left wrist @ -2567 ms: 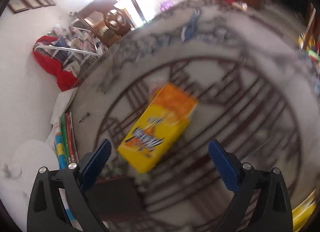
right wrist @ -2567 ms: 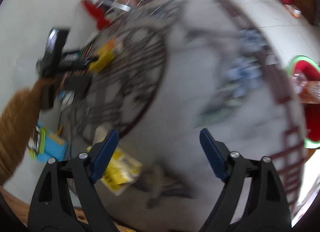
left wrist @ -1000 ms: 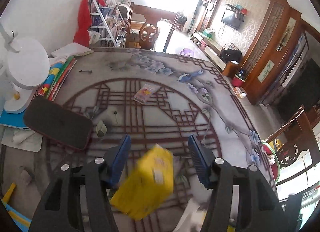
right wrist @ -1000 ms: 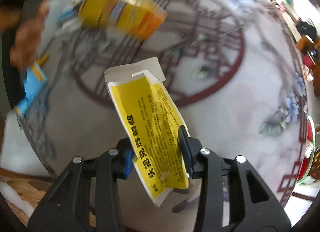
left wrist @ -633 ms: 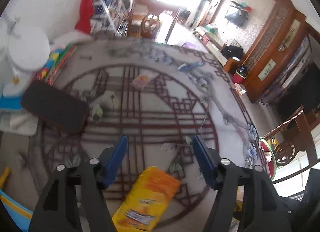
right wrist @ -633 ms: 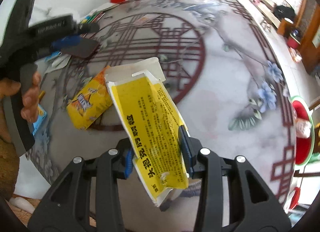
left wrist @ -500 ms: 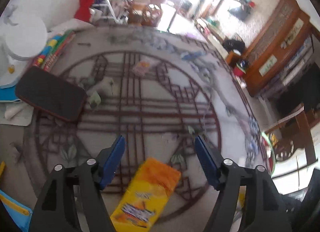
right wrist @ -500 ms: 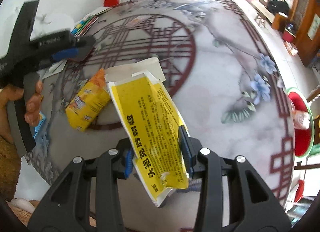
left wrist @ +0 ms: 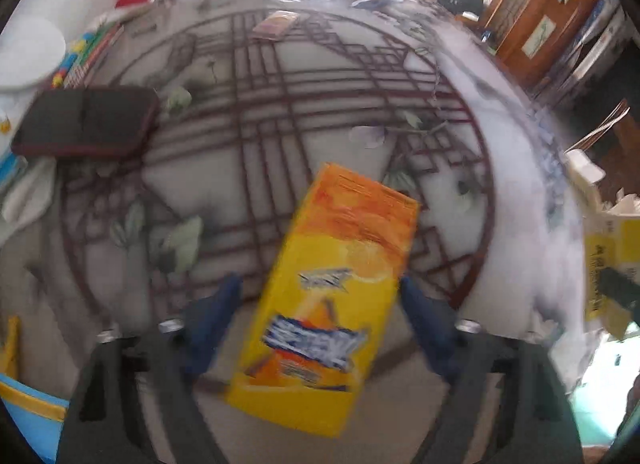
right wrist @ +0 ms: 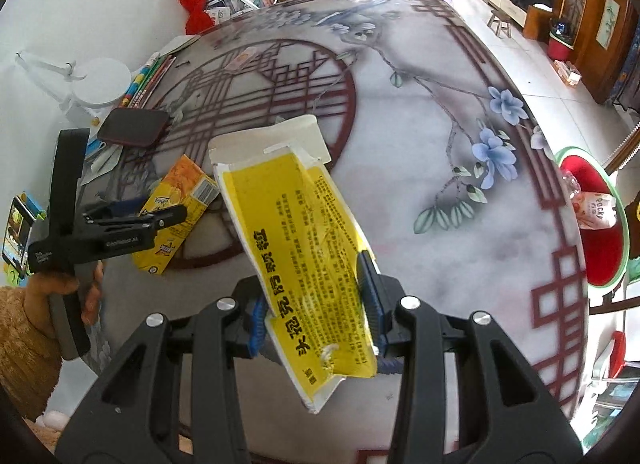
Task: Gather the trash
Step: 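Grasp the yellow-orange drink carton with the left tool while the right tool grasps the yellow paper box, then carry the drink carton and yellow box toward the red bucket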
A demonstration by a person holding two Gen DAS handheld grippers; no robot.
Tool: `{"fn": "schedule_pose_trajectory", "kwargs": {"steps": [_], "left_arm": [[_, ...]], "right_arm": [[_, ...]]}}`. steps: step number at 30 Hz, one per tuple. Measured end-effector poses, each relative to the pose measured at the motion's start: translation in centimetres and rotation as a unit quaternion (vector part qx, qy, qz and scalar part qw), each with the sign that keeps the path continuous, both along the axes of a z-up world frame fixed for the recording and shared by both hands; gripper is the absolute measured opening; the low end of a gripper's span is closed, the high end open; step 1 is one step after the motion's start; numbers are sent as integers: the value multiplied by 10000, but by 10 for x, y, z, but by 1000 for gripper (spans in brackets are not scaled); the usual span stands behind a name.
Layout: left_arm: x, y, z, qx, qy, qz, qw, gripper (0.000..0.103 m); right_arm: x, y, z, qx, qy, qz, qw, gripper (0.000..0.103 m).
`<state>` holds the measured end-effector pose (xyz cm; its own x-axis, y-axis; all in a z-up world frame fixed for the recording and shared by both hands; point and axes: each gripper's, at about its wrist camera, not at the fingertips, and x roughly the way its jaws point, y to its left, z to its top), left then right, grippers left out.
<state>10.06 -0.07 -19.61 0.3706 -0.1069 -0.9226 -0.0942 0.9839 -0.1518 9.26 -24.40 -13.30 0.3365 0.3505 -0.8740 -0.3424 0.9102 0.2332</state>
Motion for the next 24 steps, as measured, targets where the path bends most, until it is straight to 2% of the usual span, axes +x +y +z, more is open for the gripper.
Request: {"fn": "schedule_pose_trajectory", "kwargs": {"steps": [2, 7, 14, 24], "left_arm": [[0, -4, 4, 134, -60, 58, 9999, 63], [6, -19, 31, -149, -558, 153, 9982, 63], [24, -66, 85, -491, -1369, -32, 9894, 63], [43, -131, 122, -274, -1810, -285, 9827, 63]], "right_arm": [[0, 0, 3, 57, -70, 22, 10000, 39], [6, -13, 15, 215, -319, -165, 9991, 39], [24, -49, 38, 395, -656, -581, 9954, 39], [45, -110, 66, 451, -1068, -908, 9891, 39]]}}
